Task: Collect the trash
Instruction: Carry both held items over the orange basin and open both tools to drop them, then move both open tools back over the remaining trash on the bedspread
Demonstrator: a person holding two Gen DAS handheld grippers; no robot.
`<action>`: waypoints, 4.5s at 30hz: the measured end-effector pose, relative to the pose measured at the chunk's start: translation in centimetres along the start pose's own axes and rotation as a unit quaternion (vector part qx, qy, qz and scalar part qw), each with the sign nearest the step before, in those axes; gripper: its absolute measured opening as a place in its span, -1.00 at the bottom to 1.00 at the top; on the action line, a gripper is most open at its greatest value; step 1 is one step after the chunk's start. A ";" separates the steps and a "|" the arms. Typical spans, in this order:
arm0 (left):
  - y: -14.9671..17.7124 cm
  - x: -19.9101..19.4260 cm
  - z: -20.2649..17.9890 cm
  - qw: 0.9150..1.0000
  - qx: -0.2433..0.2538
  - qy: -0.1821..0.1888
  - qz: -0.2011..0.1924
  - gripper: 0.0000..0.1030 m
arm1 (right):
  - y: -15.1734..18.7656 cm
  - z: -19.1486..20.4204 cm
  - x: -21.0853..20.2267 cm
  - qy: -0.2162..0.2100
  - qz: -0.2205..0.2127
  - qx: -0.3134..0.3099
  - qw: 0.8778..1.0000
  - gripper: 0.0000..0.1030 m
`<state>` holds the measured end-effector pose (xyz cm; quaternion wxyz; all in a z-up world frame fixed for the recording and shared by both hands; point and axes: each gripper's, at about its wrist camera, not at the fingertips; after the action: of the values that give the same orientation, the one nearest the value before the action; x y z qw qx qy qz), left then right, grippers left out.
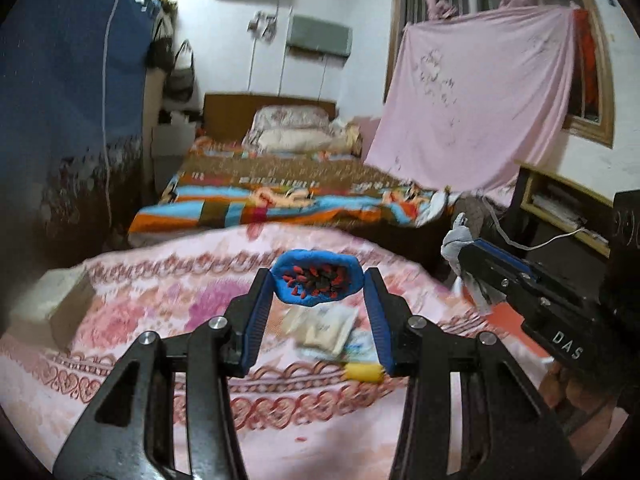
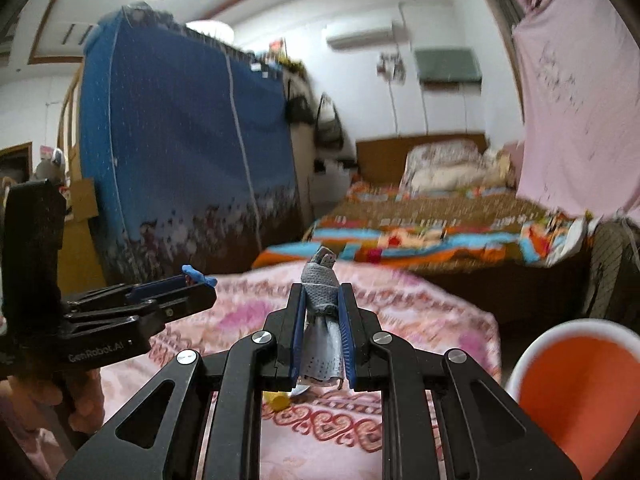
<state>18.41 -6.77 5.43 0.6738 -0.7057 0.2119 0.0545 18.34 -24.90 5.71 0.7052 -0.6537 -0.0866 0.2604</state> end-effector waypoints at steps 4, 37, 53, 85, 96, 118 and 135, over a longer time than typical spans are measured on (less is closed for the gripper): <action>-0.5 -0.5 -1.9 0.999 0.019 0.013 -0.029 -0.41 | -0.7 -0.5 -2.1 0.023 -0.056 -0.014 0.998 -0.72; -1.3 6.0 -16.7 0.976 0.099 0.182 0.068 -0.40 | 0.7 -13.0 -8.6 0.239 -0.096 0.124 0.958 -0.72; -0.6 10.2 -19.5 0.960 0.055 0.218 0.165 -0.31 | 1.8 -15.3 -9.2 0.281 -0.066 0.175 0.941 -0.68; -1.4 5.7 -9.3 0.998 -0.043 0.033 0.032 0.77 | 0.3 -11.6 -8.6 0.254 -0.123 0.111 0.953 1.00; -1.2 2.9 -5.0 0.998 -0.060 -0.032 -0.013 0.78 | -0.4 -8.1 -7.4 0.208 -0.153 0.069 0.964 1.00; 2.1 -4.6 3.7 0.984 -0.058 -0.151 -0.075 0.78 | -0.2 0.8 -3.0 0.058 -0.106 -0.030 0.992 1.00; 2.5 -2.3 4.6 0.989 -0.049 -0.143 0.010 0.75 | 0.6 0.5 1.8 0.037 0.052 -0.010 0.998 1.00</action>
<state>16.39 -1.74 3.54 0.6612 -0.7208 0.1177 0.1714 19.54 -23.60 4.80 0.6866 -0.6737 -0.0293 0.2718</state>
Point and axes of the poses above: each gripper's, at about its wrist camera, not at the fingertips, and x roughly the way its jaws point, z to its left, y to its underside, and after that the axes turned 4 degrees about -y, right-handed
